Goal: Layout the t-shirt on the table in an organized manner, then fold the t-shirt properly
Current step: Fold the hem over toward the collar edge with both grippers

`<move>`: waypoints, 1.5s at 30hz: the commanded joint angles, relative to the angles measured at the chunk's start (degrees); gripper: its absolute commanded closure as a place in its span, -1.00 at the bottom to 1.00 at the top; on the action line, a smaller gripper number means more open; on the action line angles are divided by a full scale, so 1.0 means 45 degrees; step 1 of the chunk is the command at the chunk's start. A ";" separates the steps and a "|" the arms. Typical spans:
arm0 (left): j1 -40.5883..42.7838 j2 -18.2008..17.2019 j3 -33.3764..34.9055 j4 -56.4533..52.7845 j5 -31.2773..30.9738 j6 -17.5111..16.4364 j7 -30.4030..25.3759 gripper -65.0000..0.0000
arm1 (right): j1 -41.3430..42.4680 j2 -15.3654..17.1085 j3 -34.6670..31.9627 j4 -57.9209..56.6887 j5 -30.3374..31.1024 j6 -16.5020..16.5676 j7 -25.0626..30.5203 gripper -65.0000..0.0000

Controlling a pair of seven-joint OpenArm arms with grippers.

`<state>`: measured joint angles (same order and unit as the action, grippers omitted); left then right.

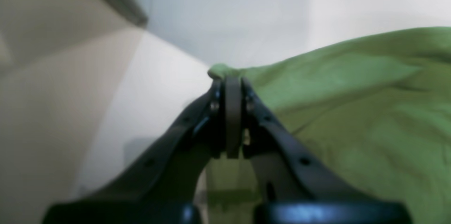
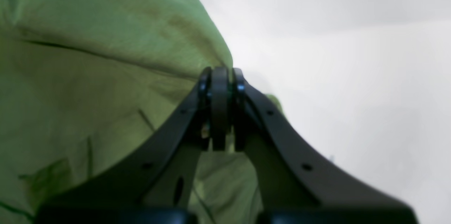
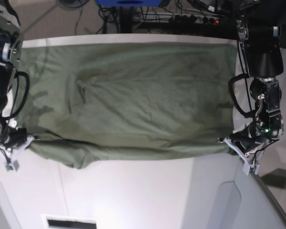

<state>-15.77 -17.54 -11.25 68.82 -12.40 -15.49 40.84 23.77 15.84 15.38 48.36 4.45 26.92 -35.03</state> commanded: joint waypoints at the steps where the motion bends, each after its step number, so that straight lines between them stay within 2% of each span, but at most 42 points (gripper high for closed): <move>1: -0.0041 -0.0175 -0.0031 0.0502 -0.0067 -0.0026 0.0175 1.00 | 0.0374 0.0203 0.0031 0.0243 0.0057 0.0026 0.0057 1.00; 5: 0.0760 -0.0175 -0.0090 0.1538 -0.0067 -0.0026 0.1171 1.00 | 0.0354 0.0261 0.0031 0.0243 0.0057 0.0026 -0.0549 1.00; 10: 0.1873 -0.0254 -0.0109 0.2554 -0.0067 -0.0026 0.1581 1.00 | 0.0041 0.0300 0.0031 0.0301 0.0037 0.0045 -0.0783 1.00; 22: 0.2694 -0.0918 -0.0129 0.2749 -0.0086 -0.0026 0.1562 1.00 | -0.0193 0.0652 0.0207 0.0301 0.0037 -0.0052 -0.0705 1.00; 26: 0.2694 -0.1035 -0.0129 0.2749 -0.0086 -0.0046 0.1562 1.00 | -0.0349 0.0711 0.1281 0.0301 0.0057 0.0006 -0.0764 1.00; 45: 0.3963 -0.0976 0.0028 0.2964 -0.0067 -0.0046 0.1484 1.00 | -0.1170 0.0632 0.1438 0.0301 0.0096 -0.0052 -0.1037 1.00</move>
<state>2.96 -20.97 -10.81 81.36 -12.86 -15.92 48.31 17.08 17.58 21.54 48.77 4.64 26.87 -40.36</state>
